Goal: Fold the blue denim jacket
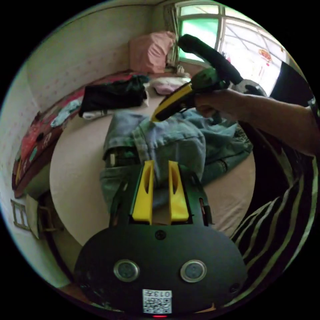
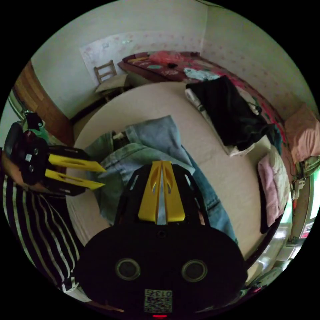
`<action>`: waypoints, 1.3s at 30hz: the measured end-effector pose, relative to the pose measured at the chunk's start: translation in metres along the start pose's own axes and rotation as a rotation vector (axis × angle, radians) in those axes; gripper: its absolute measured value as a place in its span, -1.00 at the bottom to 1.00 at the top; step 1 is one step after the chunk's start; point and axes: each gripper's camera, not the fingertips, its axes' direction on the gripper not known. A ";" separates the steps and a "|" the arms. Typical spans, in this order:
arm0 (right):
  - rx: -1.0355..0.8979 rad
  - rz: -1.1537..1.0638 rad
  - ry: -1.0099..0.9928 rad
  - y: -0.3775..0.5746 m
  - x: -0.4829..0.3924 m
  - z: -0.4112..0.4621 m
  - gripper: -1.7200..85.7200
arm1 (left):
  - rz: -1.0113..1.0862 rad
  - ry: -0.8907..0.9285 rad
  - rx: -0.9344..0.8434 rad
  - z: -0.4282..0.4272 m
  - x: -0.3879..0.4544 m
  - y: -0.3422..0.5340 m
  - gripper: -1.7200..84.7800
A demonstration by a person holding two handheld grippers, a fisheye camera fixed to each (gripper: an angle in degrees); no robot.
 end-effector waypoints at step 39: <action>-0.385 -0.301 -0.321 -0.234 0.088 0.128 -0.69 | -0.306 0.233 -0.146 -0.026 -0.178 -0.001 -0.63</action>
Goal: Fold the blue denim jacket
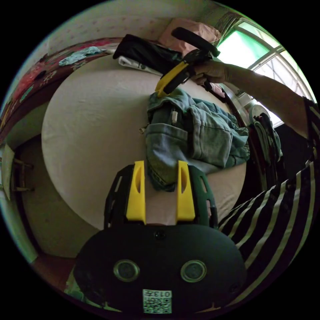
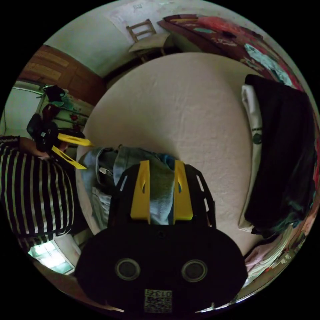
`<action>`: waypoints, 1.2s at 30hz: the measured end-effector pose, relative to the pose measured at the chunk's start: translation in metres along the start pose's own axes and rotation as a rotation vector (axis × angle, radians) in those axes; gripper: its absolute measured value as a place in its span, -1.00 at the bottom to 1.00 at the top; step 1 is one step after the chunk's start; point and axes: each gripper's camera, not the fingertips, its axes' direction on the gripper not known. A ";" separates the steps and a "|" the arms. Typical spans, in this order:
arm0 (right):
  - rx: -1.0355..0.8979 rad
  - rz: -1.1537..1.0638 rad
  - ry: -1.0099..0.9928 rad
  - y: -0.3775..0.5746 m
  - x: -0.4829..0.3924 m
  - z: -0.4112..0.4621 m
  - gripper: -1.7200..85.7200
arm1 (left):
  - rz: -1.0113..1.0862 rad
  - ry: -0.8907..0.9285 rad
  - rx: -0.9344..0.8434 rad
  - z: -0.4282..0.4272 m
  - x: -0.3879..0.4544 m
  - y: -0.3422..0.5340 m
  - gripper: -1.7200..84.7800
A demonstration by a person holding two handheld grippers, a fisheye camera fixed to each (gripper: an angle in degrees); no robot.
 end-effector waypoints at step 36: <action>0.462 0.117 0.386 0.559 -0.095 -0.027 -0.94 | 0.671 0.116 -0.065 0.012 0.455 -0.174 -0.90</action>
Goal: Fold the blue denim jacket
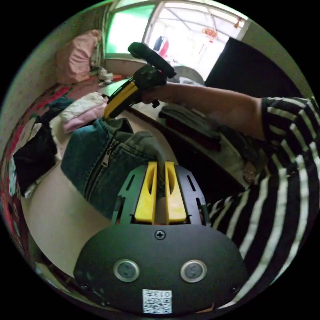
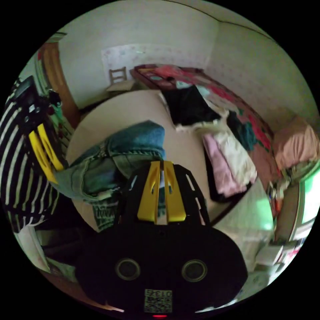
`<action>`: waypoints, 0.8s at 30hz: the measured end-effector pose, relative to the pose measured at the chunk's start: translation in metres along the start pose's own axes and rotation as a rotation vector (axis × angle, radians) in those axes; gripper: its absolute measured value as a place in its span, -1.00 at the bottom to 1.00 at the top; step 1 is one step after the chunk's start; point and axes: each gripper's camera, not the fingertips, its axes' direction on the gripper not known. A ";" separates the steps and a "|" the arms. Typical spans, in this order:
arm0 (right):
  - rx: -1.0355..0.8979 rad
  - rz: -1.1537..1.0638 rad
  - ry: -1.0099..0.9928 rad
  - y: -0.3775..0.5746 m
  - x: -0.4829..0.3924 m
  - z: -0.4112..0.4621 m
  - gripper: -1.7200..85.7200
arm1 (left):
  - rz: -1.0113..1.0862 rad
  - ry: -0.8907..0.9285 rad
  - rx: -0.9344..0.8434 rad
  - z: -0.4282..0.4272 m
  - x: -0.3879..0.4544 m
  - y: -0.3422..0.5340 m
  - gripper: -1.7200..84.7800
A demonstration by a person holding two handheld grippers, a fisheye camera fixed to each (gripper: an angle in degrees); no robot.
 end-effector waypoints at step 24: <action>-0.115 0.345 0.161 0.292 -0.099 0.048 -0.96 | -0.141 0.046 0.153 0.013 -0.003 -0.078 -0.89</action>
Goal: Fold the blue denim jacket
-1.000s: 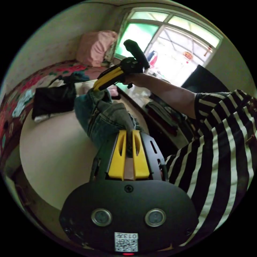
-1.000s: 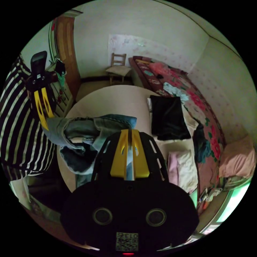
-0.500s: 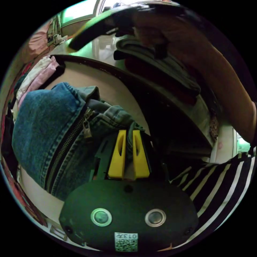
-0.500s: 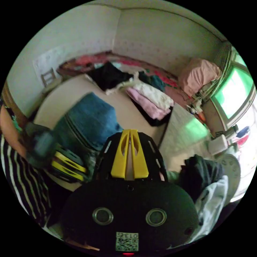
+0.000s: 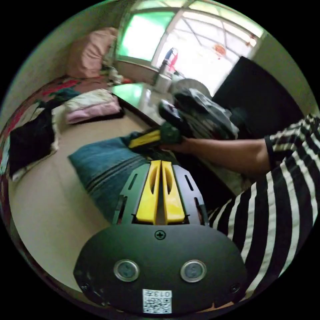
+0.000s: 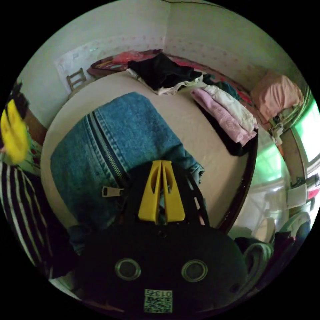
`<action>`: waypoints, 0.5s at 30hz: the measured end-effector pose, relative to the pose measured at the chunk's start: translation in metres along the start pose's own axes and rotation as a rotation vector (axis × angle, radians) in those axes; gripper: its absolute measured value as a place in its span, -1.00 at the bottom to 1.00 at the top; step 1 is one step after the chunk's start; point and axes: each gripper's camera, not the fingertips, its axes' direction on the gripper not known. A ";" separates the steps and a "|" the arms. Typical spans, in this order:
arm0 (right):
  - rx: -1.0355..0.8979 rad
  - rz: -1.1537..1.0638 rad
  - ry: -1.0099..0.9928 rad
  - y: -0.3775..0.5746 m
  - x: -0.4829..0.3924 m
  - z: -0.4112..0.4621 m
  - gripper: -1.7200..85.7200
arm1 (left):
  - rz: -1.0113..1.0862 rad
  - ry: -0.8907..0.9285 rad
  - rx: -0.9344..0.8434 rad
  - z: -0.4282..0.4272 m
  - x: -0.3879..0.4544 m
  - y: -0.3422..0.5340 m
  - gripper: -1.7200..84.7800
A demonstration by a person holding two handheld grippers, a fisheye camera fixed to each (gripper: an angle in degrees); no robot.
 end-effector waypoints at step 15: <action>-0.040 0.309 0.163 0.161 -0.039 -0.023 -0.95 | -0.092 -0.252 -0.204 0.029 -0.072 -0.038 -0.76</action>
